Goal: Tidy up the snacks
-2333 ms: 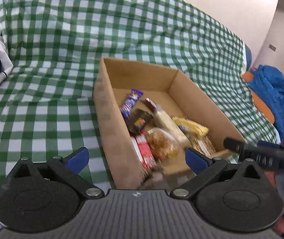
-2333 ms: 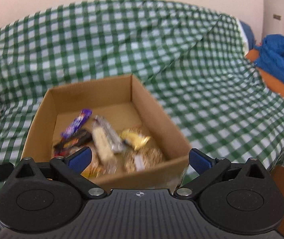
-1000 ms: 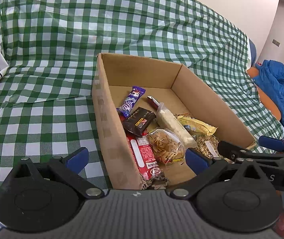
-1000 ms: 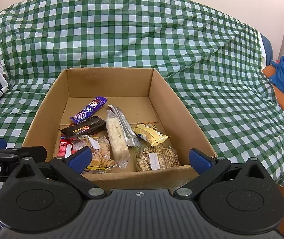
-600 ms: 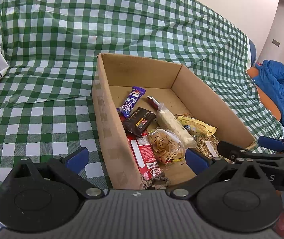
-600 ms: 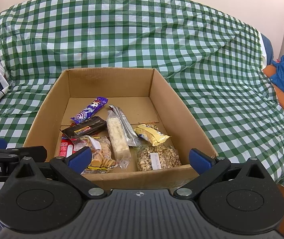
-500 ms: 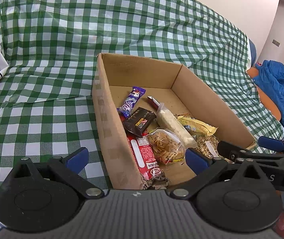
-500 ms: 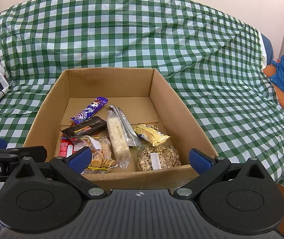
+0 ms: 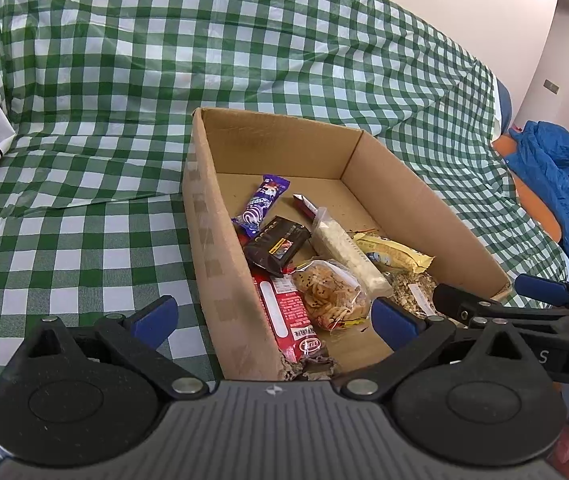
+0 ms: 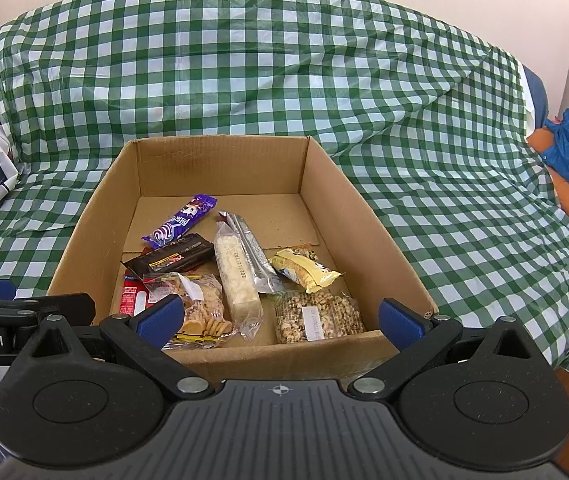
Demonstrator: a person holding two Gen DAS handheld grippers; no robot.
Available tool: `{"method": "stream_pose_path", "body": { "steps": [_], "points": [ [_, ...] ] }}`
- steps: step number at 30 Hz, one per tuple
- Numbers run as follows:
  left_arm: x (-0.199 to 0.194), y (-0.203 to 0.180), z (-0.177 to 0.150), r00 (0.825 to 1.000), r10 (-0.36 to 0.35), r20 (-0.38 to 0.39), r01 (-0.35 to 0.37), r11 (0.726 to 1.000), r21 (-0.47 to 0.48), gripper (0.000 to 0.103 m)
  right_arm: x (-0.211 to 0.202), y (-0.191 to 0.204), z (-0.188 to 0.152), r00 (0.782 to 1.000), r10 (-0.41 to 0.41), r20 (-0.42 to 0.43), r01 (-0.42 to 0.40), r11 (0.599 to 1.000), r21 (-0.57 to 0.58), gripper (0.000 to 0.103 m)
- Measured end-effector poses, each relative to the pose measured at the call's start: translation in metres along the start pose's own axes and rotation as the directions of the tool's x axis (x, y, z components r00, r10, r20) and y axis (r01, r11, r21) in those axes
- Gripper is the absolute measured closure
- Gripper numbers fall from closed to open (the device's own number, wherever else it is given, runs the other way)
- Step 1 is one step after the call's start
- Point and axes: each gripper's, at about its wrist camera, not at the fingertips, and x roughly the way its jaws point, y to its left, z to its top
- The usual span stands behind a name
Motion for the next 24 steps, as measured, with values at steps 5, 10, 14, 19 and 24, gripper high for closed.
{"method": "stream_pose_path", "body": {
  "steps": [5, 10, 14, 19, 24],
  "points": [
    [-0.0005, -0.0003, 0.0001, 1.0, -0.002, 0.003, 0.002, 1.0, 0.001, 0.0, -0.0006, -0.001, 0.0002, 1.0, 0.001, 0.001, -0.001, 1.0, 0.001, 0.001],
    [-0.0014, -0.0008, -0.0002, 1.0, -0.005, 0.005, 0.005, 1.0, 0.002, 0.0, -0.0006, -0.0003, 0.0002, 1.0, 0.0, 0.0, 0.0, 1.0, 0.0, 0.001],
    [-0.0017, -0.0012, 0.0007, 1.0, -0.007, 0.007, 0.007, 1.0, 0.003, 0.0, -0.0011, -0.0008, 0.0003, 1.0, 0.001, 0.0, -0.001, 1.0, 0.002, 0.001],
    [-0.0017, -0.0018, 0.0017, 1.0, -0.011, 0.009, 0.011, 1.0, 0.004, 0.0, -0.0007, -0.0002, -0.0003, 1.0, 0.001, 0.0, -0.001, 1.0, 0.002, 0.001],
    [-0.0014, -0.0016, 0.0014, 1.0, -0.012, 0.011, 0.012, 1.0, 0.003, 0.0, -0.0011, -0.0007, 0.0, 1.0, 0.001, 0.0, -0.001, 1.0, 0.003, 0.001]
  ]
}}
